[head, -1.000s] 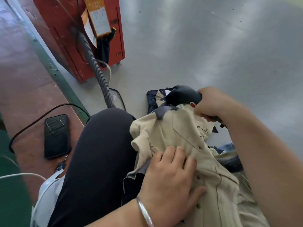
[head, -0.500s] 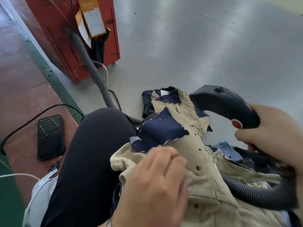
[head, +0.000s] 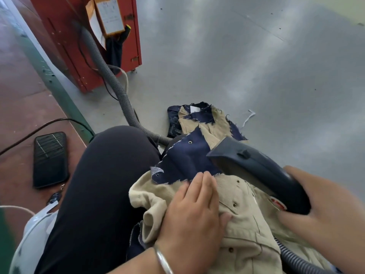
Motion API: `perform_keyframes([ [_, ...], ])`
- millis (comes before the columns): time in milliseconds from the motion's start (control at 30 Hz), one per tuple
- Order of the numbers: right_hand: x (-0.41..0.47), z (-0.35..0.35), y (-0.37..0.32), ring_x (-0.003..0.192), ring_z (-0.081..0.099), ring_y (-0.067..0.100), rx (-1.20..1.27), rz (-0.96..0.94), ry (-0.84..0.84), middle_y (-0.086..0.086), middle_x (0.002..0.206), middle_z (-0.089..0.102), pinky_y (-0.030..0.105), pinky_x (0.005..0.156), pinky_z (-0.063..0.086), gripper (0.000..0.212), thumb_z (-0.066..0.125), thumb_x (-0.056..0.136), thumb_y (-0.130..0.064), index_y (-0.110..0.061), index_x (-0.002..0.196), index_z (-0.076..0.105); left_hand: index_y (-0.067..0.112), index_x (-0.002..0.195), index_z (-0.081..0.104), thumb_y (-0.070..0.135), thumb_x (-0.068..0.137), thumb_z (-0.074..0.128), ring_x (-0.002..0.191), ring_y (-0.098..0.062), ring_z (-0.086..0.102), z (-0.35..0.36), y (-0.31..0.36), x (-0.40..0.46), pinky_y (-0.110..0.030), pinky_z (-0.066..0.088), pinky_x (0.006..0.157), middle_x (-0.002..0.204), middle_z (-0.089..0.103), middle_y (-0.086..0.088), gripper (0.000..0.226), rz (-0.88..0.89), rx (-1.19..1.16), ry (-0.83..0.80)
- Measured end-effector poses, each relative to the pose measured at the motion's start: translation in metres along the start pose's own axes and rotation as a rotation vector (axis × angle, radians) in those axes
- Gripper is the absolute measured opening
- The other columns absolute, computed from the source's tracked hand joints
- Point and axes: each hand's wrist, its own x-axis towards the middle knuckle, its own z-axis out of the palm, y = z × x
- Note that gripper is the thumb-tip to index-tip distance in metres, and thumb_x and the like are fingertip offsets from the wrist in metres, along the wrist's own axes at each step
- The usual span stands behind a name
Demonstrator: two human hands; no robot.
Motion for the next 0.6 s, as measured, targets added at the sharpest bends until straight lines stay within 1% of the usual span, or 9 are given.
perform_keyframes([
  [67,0.011,0.003,-0.014,0.053,0.057,0.012,-0.077,-0.001,-0.079,-0.006,0.058,0.058,0.036,0.052,0.048,0.031,0.066,0.062,-0.038,-0.045,0.086,0.047,0.003,0.112,0.069,0.046,0.082,0.038,0.107,-0.024,0.064,0.001,-0.001,0.002,-0.035,0.055,0.085,0.116,0.067,-0.012,0.06,-0.012,0.017,0.001],
  [167,0.039,-0.001,-0.028,0.055,0.057,0.01,-0.091,0.003,-0.117,-0.006,0.061,0.06,0.03,0.05,0.043,0.022,0.07,0.073,-0.026,-0.035,0.082,0.053,0.004,0.111,0.07,0.045,0.082,0.039,0.106,-0.024,0.065,0.002,-0.001,0.004,-0.034,0.054,0.084,0.116,0.067,-0.012,0.059,0.01,0.016,-0.017],
  [233,0.06,-0.008,-0.038,0.056,0.06,0.014,-0.088,-0.03,-0.104,-0.005,0.062,0.06,0.03,0.051,0.046,0.019,0.069,0.074,-0.02,-0.03,0.08,0.054,0.004,0.111,0.07,0.045,0.082,0.039,0.106,-0.024,0.064,0.002,-0.001,0.006,-0.032,0.054,0.085,0.116,0.067,-0.011,0.059,0.011,0.028,-0.044],
  [300,0.087,-0.013,-0.053,0.053,0.062,0.019,-0.045,-0.058,-0.104,-0.001,0.061,0.06,0.033,0.052,0.05,0.017,0.065,0.074,-0.011,-0.024,0.079,0.055,0.005,0.112,0.069,0.045,0.083,0.037,0.107,-0.023,0.063,0.002,-0.002,0.006,-0.031,0.053,0.087,0.118,0.066,-0.011,0.059,0.006,0.028,-0.058],
  [400,0.135,-0.01,-0.072,0.045,0.06,0.025,0.022,-0.02,-0.116,0.01,0.062,0.061,0.032,0.047,0.052,0.018,0.058,0.075,0.001,-0.014,0.084,0.055,0.008,0.113,0.069,0.046,0.085,0.035,0.11,-0.022,0.061,0.0,0.001,0.007,-0.031,0.052,0.088,0.12,0.065,-0.008,0.058,0.022,0.023,-0.075],
  [467,0.153,-0.009,-0.072,0.045,0.056,0.028,0.068,-0.011,-0.18,0.018,0.066,0.061,0.032,0.047,0.052,0.022,0.056,0.074,0.009,-0.007,0.09,0.055,0.01,0.111,0.07,0.048,0.083,0.038,0.108,-0.021,0.062,0.001,0.003,0.004,-0.03,0.052,0.086,0.119,0.066,-0.007,0.057,0.047,0.024,-0.086],
  [533,0.158,-0.017,-0.064,0.049,0.059,0.03,0.086,0.006,-0.194,0.026,0.073,0.064,0.038,0.049,0.056,0.026,0.059,0.074,0.012,-0.002,0.095,0.057,0.012,0.107,0.073,0.05,0.081,0.041,0.104,-0.019,0.064,-0.001,0.003,0.002,-0.026,0.053,0.082,0.116,0.068,-0.005,0.056,0.058,0.009,-0.103],
  [567,0.155,-0.025,-0.06,0.049,0.061,0.031,0.097,0.013,-0.157,0.026,0.073,0.067,0.042,0.048,0.058,0.025,0.061,0.073,0.01,-0.002,0.095,0.059,0.013,0.105,0.073,0.05,0.08,0.042,0.102,-0.018,0.064,-0.001,0.002,0.002,-0.024,0.052,0.08,0.114,0.068,-0.004,0.055,0.058,-0.006,-0.091],
  [600,0.149,-0.034,-0.054,0.046,0.062,0.028,0.122,0.005,-0.105,0.022,0.068,0.068,0.041,0.042,0.056,0.024,0.064,0.072,0.008,-0.004,0.092,0.06,0.012,0.104,0.074,0.05,0.08,0.042,0.102,-0.018,0.065,-0.002,0.001,0.001,-0.024,0.052,0.08,0.113,0.069,-0.004,0.055,0.056,-0.025,-0.085],
])
